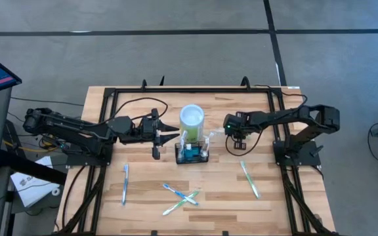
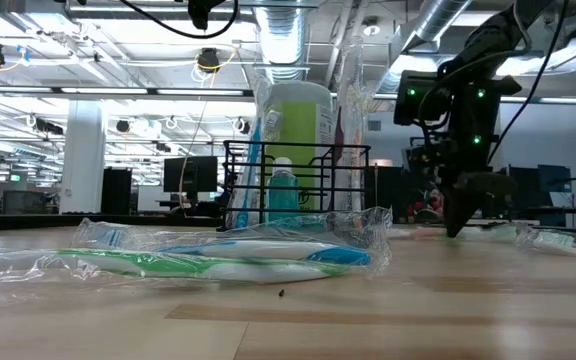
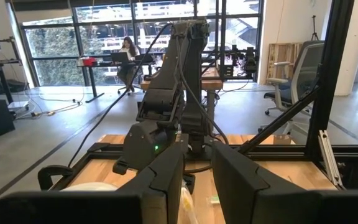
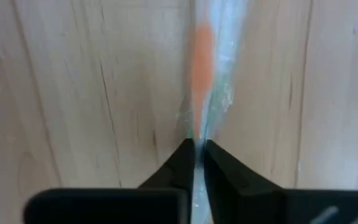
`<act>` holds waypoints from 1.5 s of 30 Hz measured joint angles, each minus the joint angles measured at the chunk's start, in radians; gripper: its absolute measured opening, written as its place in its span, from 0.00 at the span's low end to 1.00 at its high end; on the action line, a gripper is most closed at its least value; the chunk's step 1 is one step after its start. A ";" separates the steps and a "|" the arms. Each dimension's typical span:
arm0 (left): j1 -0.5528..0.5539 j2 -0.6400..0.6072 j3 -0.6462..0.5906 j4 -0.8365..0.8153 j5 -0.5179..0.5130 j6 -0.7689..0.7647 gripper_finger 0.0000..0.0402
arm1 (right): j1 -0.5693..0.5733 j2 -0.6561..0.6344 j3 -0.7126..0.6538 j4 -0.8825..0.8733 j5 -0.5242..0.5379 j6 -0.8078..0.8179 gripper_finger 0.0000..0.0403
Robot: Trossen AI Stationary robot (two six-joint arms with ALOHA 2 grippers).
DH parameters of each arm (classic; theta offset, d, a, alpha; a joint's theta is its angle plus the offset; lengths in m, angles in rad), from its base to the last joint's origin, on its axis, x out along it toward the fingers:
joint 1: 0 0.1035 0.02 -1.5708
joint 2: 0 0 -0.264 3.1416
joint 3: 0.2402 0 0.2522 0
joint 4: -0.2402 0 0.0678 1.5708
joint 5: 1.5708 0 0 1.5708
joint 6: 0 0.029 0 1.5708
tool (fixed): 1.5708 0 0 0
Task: Pick & Place toothbrushing station
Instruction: Put the orange toothbrush into the wire organizer
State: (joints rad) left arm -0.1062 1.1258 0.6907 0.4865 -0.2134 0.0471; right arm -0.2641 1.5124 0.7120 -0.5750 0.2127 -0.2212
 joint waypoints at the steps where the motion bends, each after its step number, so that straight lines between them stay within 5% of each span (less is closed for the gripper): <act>1: 0.000 0.000 0.000 0.000 0.000 0.000 0.20 | 0.002 0.000 0.000 0.000 0.000 -0.004 0.03; 22: 0.000 0.000 0.000 0.000 -0.004 0.000 0.20 | 0.017 -0.004 0.224 -0.278 0.007 -0.025 0.01; 45: 0.028 0.000 0.000 0.000 0.001 -0.085 0.20 | 0.170 -0.005 0.700 -0.789 0.471 0.040 0.00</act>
State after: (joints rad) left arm -0.0785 1.1255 0.6907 0.4862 -0.2121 -0.0384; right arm -0.0937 1.5074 1.4117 -1.3636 0.6841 -0.1817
